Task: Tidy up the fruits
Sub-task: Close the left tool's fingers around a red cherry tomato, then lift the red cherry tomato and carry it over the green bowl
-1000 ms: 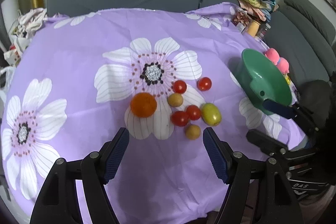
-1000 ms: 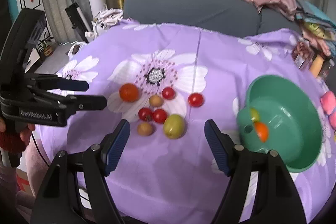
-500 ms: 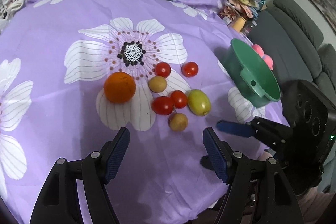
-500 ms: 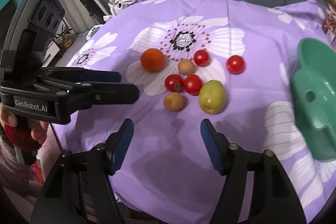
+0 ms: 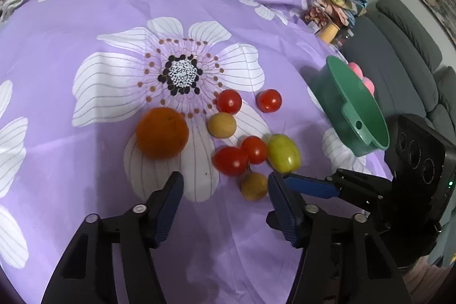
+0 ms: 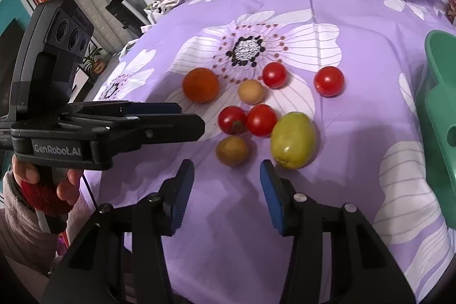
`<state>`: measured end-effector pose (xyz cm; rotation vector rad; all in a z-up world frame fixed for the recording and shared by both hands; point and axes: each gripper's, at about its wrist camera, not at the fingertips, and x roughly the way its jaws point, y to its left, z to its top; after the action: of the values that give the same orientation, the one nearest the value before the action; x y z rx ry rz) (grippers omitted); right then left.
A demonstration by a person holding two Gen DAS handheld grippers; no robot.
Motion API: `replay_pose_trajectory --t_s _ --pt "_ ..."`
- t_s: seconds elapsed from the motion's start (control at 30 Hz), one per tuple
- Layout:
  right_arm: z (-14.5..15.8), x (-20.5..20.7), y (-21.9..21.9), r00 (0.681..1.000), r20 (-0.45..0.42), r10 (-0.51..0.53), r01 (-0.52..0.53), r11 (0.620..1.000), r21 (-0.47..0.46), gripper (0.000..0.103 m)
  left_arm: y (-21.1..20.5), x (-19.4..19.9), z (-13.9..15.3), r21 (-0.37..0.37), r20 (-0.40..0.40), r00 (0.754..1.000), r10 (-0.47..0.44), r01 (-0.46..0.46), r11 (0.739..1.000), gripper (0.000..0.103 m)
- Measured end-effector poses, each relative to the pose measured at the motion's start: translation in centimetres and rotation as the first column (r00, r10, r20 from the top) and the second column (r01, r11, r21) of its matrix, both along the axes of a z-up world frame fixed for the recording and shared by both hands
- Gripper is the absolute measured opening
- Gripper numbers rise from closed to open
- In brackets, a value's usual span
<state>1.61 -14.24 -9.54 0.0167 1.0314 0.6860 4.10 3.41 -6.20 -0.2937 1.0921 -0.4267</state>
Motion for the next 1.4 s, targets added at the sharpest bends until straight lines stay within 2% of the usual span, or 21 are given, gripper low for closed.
replay_pose_trajectory --t_s 0.13,0.23,0.3,0.4,0.47,0.7,1.0,1.13,1.4 --pt "-0.3 0.9 -0.6 1.0 -0.016 -0.02 0.02 1.0 0.01 0.045 -0.7 1.0 -0.7 0.026 -0.013 1.0 -0.015 0.015 1.0 0.059" --pt "-0.4 1.6 -1.0 0.999 -0.019 -0.044 0.044 0.999 0.004 0.045 -1.1 1.6 -1.1 0.047 -0.016 1.0 -0.018 0.019 0.999 0.052" --pt "-0.3 2.0 -1.2 0.998 -0.014 -0.056 0.056 0.998 0.001 0.044 -1.3 1.9 -1.4 0.059 -0.018 1.0 -0.02 0.021 0.998 0.051" --pt "-0.2 2.6 -1.2 0.998 0.003 -0.068 0.068 0.997 -0.02 0.044 -1.6 2.1 -1.7 0.086 -0.017 0.999 -0.027 0.028 0.996 0.05" --pt "-0.2 3.1 -1.0 0.997 0.012 -0.074 0.075 0.996 -0.051 0.043 -1.8 2.3 -1.7 0.106 -0.01 0.999 -0.034 0.034 0.994 0.044" --pt "-0.2 4.1 0.7 0.998 0.053 -0.039 0.044 0.993 -0.112 0.041 -1.7 2.6 -1.8 0.159 -0.001 0.999 -0.037 0.037 0.987 0.033" --pt "-0.3 5.3 1.6 0.999 0.051 -0.016 0.025 0.985 -0.172 0.04 -1.4 3.4 -1.8 0.184 0.003 0.999 -0.044 0.043 0.982 0.033" --pt "-0.5 5.4 2.0 0.999 0.052 -0.009 0.019 0.981 -0.195 0.031 -1.7 3.7 -1.7 0.201 0.011 0.998 -0.056 0.052 0.978 0.033" --pt "-0.4 5.3 1.7 0.997 0.07 -0.023 0.037 0.98 -0.197 0.03 -1.9 4.0 -1.7 0.199 0.015 0.999 -0.045 0.042 0.979 0.031"
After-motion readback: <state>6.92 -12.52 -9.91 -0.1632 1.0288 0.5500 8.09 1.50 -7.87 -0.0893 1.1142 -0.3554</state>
